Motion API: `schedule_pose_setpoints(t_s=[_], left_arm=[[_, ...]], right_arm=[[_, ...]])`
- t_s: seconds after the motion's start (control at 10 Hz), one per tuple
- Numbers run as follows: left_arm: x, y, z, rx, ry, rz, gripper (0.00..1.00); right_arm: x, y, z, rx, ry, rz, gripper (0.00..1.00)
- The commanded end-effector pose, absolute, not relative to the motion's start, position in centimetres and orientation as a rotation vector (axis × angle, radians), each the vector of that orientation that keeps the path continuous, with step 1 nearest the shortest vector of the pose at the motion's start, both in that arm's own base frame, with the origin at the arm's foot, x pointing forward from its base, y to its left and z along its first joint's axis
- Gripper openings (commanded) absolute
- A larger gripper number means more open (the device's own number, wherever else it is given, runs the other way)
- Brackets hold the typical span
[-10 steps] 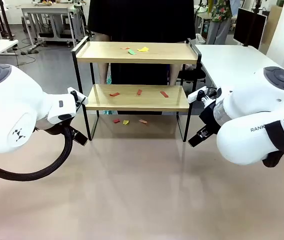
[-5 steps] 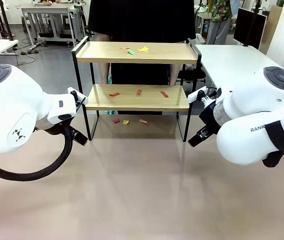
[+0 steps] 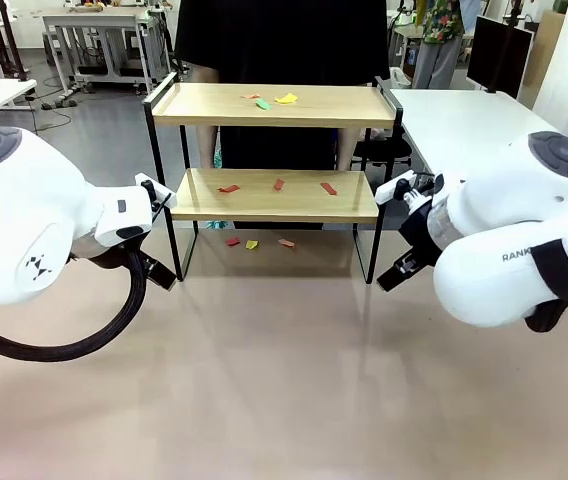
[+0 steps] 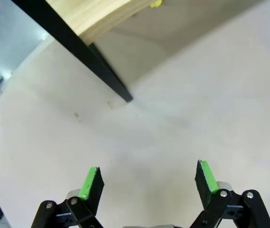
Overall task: Clean the shelf.
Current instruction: Pick up the Duster handed by the human.
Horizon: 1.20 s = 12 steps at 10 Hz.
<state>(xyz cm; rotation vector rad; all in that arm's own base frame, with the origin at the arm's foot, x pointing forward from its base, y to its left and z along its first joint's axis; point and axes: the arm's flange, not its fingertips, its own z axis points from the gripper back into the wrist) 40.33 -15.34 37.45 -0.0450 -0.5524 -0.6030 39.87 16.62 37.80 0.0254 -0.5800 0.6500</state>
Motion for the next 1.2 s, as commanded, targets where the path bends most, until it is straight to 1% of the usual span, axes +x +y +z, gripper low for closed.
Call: schedule_pose_setpoints(t_s=[0.0, 0.1, 0.2, 0.3, 0.5, 0.6, 0.7, 0.8, 0.9, 1.0, 1.1], left_arm=[[41.0, -13.6, 41.4, -0.154, -0.530, -0.659, 1.00], [41.3, -11.9, 44.1, -0.235, -0.510, -0.692, 1.00], [41.6, -9.9, 46.3, -0.268, -0.514, -0.724, 1.00], [42.1, -7.5, 47.9, -0.344, -0.512, -0.752, 1.00], [43.7, -2.3, 49.2, -0.436, -0.521, -0.891, 1.00], [44.7, 0.5, 48.8, -0.499, -0.548, -0.989, 1.00], [45.8, 2.7, 48.1, -0.579, -0.607, -1.095, 1.00], [46.5, 4.3, 47.1, -0.628, -0.653, -1.143, 1.00], [46.9, 5.0, 46.1, -0.596, -0.723, -1.175, 1.00], [46.8, 5.5, 45.4, -0.626, -0.787, -1.219, 1.00], [46.2, 5.4, 45.1, -0.619, -0.783, -1.208, 1.00]], right_arm=[[41.3, 14.6, 43.1, 0.047, -0.630, 0.607, 1.00], [42.2, 12.3, 46.1, 0.099, -0.653, 0.576, 1.00], [42.7, 9.9, 48.1, 0.150, -0.677, 0.562, 1.00], [43.0, 7.2, 49.3, 0.191, -0.699, 0.554, 1.00], [43.6, 1.8, 49.9, 0.289, -0.746, 0.629, 1.00], [44.3, -1.3, 49.1, 0.339, -0.767, 0.677, 1.00], [44.9, -3.9, 47.9, 0.375, -0.789, 0.738, 1.00], [45.3, -6.3, 46.4, 0.440, -0.823, 0.818, 1.00], [45.8, -8.5, 44.8, 0.493, -0.845, 0.854, 1.00], [46.1, -10.4, 43.1, 0.523, -0.868, 0.851, 1.00], [45.9, -11.0, 42.3, 0.519, -0.866, 0.817, 1.00]])
